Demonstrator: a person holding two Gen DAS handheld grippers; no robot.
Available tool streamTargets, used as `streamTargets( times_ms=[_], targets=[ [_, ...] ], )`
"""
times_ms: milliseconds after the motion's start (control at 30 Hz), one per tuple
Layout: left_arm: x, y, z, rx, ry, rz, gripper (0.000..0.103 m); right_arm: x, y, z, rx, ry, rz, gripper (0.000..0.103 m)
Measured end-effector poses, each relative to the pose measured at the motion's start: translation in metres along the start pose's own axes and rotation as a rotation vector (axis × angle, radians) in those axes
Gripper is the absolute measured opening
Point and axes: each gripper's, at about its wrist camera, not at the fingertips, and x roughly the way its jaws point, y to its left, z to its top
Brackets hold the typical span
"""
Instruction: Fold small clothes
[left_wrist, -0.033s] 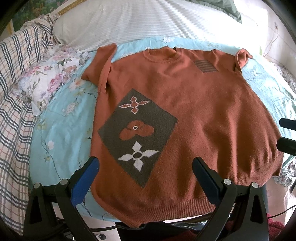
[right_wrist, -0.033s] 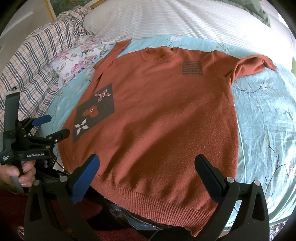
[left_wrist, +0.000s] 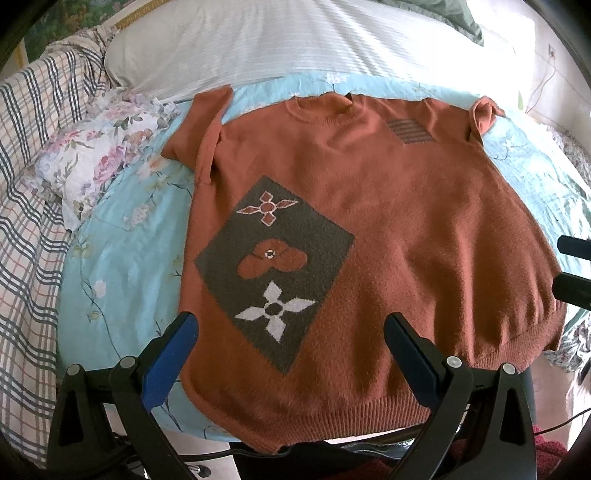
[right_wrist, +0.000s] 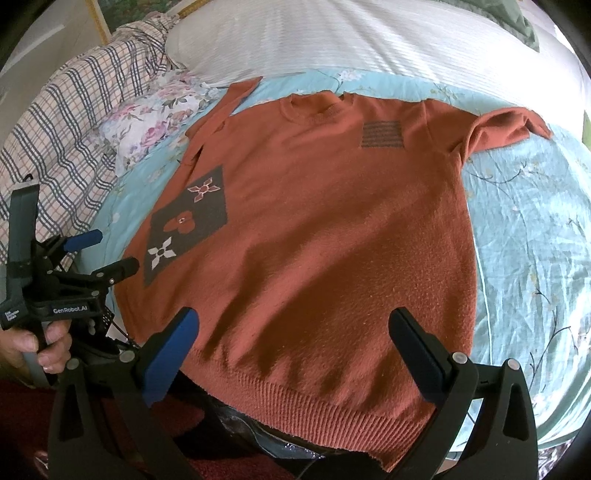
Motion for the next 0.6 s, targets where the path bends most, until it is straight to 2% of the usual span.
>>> streamTargets(
  times_ms=[100,200,267,367,400,433,533,600],
  targets=[
    [0.004,0.001,0.002,0.007,-0.059,0.052,0.101,0.005,-0.008,-0.001,0.013,0.028,-0.020,0.102],
    [0.007,0.003,0.004,0.006,-0.078,0.067,0.101,0.005,-0.022,0.004,0.080,-0.006,0.059,0.102],
    [0.011,0.005,0.006,-0.020,-0.059,0.016,0.101,0.007,-0.035,0.009,0.128,-0.051,0.099,0.102],
    [0.020,0.000,0.009,-0.071,0.004,-0.100,0.101,0.008,-0.056,0.019,0.175,-0.078,0.100,0.102],
    [0.022,-0.001,0.010,-0.078,0.012,-0.113,0.101,0.008,-0.064,0.024,0.190,-0.092,0.095,0.102],
    [0.023,-0.001,0.012,-0.080,0.011,-0.114,0.101,0.007,-0.070,0.028,0.188,-0.103,0.077,0.102],
    [0.029,0.000,0.019,-0.064,-0.028,-0.057,0.101,0.004,-0.092,0.046,0.214,-0.145,0.054,0.102],
    [0.032,0.002,0.023,-0.063,-0.033,-0.053,0.101,0.002,-0.111,0.061,0.233,-0.167,0.026,0.102]
  ],
)
